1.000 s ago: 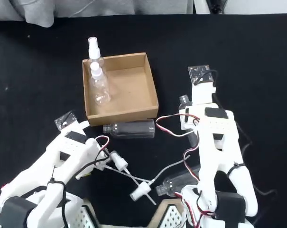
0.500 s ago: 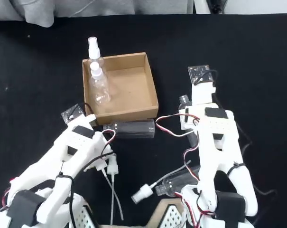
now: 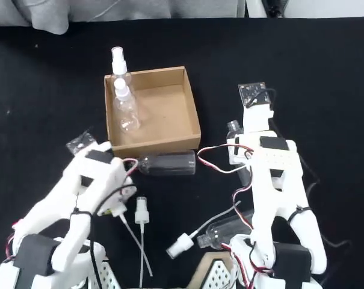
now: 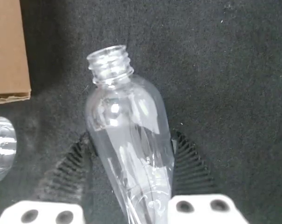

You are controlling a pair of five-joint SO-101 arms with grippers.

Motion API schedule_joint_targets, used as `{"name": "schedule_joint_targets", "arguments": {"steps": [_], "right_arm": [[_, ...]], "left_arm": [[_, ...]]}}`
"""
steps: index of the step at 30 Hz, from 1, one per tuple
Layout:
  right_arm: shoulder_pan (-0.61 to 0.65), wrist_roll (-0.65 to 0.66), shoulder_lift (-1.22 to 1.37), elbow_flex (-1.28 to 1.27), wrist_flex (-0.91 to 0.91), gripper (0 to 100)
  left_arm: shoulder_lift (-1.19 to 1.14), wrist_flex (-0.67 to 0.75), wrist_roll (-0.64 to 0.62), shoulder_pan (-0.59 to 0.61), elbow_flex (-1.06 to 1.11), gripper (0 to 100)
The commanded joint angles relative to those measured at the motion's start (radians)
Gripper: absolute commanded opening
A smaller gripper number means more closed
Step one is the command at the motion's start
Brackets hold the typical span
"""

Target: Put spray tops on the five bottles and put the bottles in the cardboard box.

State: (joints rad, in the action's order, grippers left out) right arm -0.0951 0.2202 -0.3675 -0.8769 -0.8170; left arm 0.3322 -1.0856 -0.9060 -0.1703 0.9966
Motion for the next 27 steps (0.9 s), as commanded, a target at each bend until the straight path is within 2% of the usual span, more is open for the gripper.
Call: {"name": "schedule_joint_targets", "arguments": {"steps": [1,7,19,27], "right_arm": [[-0.043,0.003,0.007,0.084,0.021,8.1],[-0.041,0.003,0.007,0.084,0.021,8.1],[-0.041,0.003,0.007,0.082,0.018,8.1],[-0.04,0.003,0.007,0.082,0.02,8.0]], "left_arm": [[0.012,-0.069,0.054,0.091,-0.088,3],[0.11,-0.126,0.077,0.14,-0.136,3],[0.669,-0.117,0.077,0.145,-0.065,3],[0.821,-0.083,0.077,0.131,-0.068,3]]}}
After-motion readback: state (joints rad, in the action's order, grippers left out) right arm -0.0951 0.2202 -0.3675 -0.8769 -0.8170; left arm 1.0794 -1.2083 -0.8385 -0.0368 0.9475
